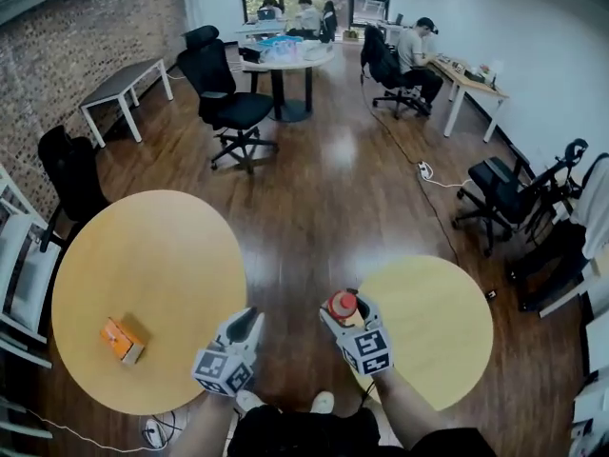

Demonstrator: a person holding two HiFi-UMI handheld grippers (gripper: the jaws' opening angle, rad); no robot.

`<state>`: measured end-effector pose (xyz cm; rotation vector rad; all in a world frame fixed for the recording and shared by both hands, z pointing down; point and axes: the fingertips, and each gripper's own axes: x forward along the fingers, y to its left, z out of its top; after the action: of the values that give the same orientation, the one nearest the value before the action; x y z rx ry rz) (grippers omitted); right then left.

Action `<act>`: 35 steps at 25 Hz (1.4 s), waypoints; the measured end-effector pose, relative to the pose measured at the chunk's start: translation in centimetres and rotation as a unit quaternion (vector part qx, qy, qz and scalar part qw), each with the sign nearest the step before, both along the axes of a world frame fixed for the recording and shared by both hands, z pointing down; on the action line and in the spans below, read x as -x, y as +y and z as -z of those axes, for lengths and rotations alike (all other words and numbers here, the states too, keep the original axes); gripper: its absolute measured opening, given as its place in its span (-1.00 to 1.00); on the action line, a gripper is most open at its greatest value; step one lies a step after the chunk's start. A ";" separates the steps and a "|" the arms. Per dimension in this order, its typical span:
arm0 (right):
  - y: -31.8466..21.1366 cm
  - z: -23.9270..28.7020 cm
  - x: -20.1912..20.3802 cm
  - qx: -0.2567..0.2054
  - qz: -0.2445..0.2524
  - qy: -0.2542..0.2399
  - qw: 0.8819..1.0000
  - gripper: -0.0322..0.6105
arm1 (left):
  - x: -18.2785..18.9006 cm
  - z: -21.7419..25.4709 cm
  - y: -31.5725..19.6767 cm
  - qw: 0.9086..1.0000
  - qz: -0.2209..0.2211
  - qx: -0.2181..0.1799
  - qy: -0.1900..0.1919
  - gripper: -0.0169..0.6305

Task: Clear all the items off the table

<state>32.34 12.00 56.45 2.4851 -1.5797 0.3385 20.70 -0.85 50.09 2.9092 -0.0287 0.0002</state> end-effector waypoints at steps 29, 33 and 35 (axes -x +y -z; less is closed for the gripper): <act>-40.2 -3.3 21.1 0.056 0.328 -0.008 0.943 0.10 | 33.9 -1.0 -27.8 0.904 0.426 0.024 0.030 -0.81; -42.8 -5.2 21.0 0.074 0.341 -0.010 0.937 0.10 | 34.3 -1.2 -28.7 0.893 0.449 0.024 0.018 -0.81; -43.6 -6.2 21.1 0.082 0.345 -0.011 0.935 0.10 | 34.8 -1.7 -28.9 0.887 0.461 0.030 0.012 -0.81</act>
<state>11.22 -31.59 62.64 1.6595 -2.1870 0.3623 -14.15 -29.76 51.77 2.5335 -1.3489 -0.1870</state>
